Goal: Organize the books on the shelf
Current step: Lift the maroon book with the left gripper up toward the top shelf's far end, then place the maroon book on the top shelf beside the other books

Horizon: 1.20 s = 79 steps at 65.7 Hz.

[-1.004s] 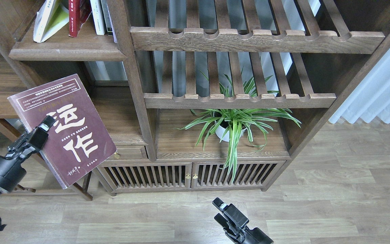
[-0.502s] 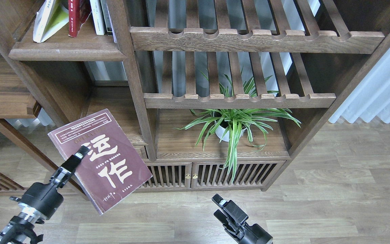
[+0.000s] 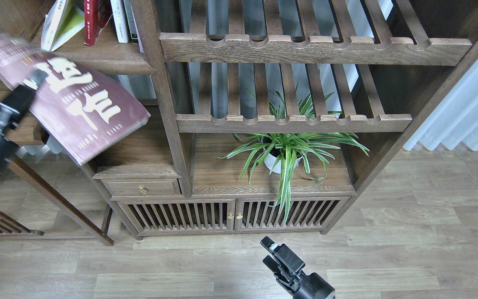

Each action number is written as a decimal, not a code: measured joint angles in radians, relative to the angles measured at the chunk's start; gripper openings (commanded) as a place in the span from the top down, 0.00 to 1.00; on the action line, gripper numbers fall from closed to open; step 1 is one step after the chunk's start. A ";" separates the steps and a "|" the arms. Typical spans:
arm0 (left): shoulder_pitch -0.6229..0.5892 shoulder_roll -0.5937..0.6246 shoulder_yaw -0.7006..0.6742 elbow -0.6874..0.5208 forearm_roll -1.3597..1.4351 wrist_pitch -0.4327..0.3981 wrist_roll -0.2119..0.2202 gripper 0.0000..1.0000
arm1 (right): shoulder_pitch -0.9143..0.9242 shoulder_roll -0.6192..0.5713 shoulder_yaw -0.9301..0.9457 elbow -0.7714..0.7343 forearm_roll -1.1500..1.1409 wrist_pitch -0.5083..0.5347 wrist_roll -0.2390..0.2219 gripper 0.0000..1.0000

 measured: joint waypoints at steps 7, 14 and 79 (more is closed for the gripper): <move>-0.049 0.089 -0.001 0.002 -0.035 0.000 0.000 0.98 | 0.000 0.000 0.000 -0.006 0.001 0.000 0.000 0.00; -0.088 0.164 -0.001 0.002 -0.053 0.000 0.000 0.98 | 0.000 0.003 0.000 -0.008 0.001 0.000 0.000 0.00; -0.805 0.216 0.237 0.418 0.287 0.000 0.008 0.97 | 0.000 0.005 0.000 0.006 0.000 0.000 0.000 0.00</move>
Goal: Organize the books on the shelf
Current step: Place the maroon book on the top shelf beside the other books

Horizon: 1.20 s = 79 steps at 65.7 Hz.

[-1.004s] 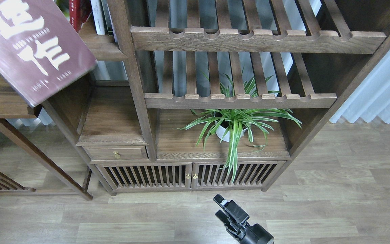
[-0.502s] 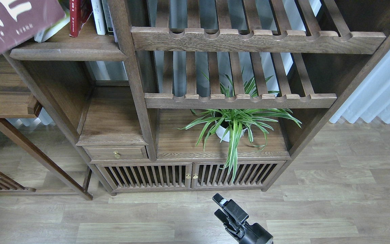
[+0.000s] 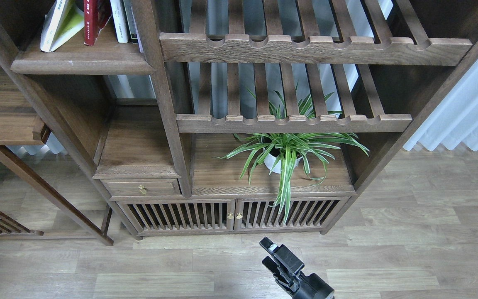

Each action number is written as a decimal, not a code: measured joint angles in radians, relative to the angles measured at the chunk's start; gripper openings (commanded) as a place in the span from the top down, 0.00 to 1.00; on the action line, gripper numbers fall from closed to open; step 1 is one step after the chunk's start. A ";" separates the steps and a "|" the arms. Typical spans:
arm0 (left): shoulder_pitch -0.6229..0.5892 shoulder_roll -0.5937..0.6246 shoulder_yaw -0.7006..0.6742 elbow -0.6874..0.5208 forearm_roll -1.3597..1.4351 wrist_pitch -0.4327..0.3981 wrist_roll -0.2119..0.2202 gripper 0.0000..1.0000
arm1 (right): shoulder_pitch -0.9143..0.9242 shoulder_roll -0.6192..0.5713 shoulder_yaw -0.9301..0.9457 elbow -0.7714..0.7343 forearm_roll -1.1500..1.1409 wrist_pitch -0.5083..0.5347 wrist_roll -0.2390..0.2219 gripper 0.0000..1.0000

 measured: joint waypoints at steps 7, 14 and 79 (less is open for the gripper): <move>-0.051 -0.039 0.012 0.064 0.051 0.000 0.000 0.97 | 0.001 0.002 0.000 0.000 0.001 0.000 0.000 0.00; -0.071 -0.049 0.022 0.103 0.069 0.000 0.000 0.97 | 0.001 0.003 0.000 0.000 0.001 0.000 0.000 0.00; -0.094 0.269 0.355 0.067 -0.274 0.000 -0.001 0.96 | 0.021 0.000 0.002 -0.001 0.002 0.000 0.000 0.00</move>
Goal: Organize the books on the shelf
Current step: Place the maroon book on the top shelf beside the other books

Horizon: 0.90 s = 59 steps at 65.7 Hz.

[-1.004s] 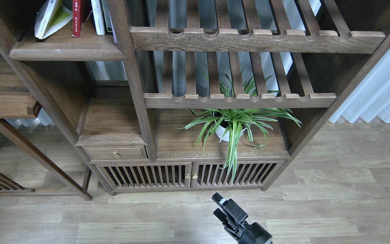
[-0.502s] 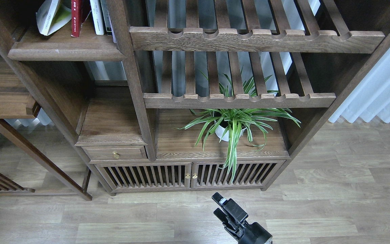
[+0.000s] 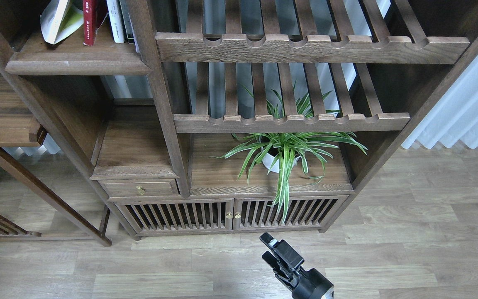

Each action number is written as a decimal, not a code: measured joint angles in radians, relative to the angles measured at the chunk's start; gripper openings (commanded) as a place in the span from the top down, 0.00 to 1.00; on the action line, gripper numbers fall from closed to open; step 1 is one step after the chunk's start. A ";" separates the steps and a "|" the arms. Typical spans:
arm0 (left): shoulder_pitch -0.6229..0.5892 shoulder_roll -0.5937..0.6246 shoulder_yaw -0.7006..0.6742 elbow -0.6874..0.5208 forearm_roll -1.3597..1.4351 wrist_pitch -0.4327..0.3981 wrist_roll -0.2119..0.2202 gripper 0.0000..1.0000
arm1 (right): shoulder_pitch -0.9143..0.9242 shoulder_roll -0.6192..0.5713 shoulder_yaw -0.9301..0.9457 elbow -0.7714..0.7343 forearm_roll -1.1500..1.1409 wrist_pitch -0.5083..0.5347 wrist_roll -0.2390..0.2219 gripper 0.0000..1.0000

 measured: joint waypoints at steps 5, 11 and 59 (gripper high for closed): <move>-0.003 -0.022 0.006 0.001 0.008 0.000 0.000 0.96 | 0.000 0.000 0.000 0.001 0.000 0.000 0.000 0.00; -0.007 -0.048 0.008 0.003 0.026 0.000 0.000 0.96 | -0.001 -0.001 0.000 0.001 0.001 0.000 0.000 0.00; -0.092 -0.326 -0.132 0.137 0.316 0.000 0.000 0.97 | -0.003 0.004 -0.004 0.008 0.005 0.000 0.000 0.00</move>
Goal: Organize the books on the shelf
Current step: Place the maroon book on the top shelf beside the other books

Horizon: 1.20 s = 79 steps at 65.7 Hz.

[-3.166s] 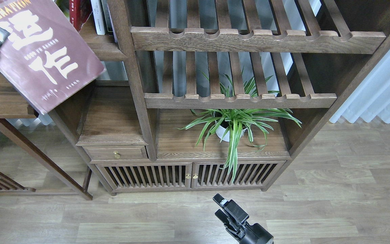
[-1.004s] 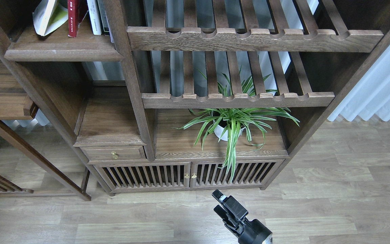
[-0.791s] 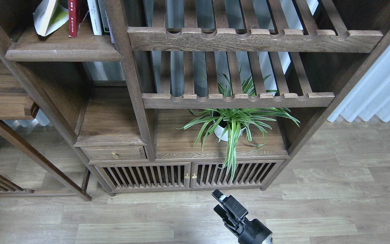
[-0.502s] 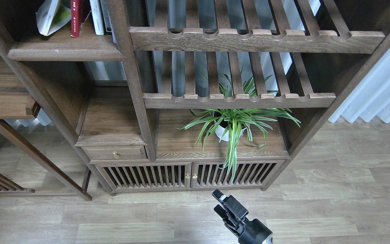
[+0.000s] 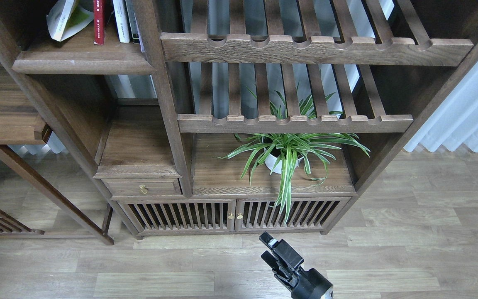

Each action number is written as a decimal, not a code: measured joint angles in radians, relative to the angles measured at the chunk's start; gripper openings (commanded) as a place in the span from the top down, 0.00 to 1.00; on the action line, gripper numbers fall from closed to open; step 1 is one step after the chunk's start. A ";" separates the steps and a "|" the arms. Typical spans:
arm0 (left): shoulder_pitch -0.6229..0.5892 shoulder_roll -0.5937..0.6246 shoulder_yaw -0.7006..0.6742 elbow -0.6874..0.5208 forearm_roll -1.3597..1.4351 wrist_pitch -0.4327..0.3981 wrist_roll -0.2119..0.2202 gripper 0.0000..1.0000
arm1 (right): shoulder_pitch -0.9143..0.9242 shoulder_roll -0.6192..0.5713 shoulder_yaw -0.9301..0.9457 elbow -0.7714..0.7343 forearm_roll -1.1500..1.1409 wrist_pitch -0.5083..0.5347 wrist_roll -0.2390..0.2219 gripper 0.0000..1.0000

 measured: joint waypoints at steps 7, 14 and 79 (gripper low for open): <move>-0.004 -0.053 -0.052 0.005 0.058 0.000 0.000 0.97 | -0.001 0.001 0.000 0.004 0.000 0.000 0.000 0.00; -0.014 -0.079 -0.084 0.021 0.113 0.000 0.000 0.97 | -0.002 0.001 0.000 0.005 0.000 0.000 0.000 0.00; 0.044 -0.112 -0.001 0.111 0.312 0.000 -0.600 0.96 | -0.001 0.002 0.002 0.006 0.030 0.000 0.006 0.00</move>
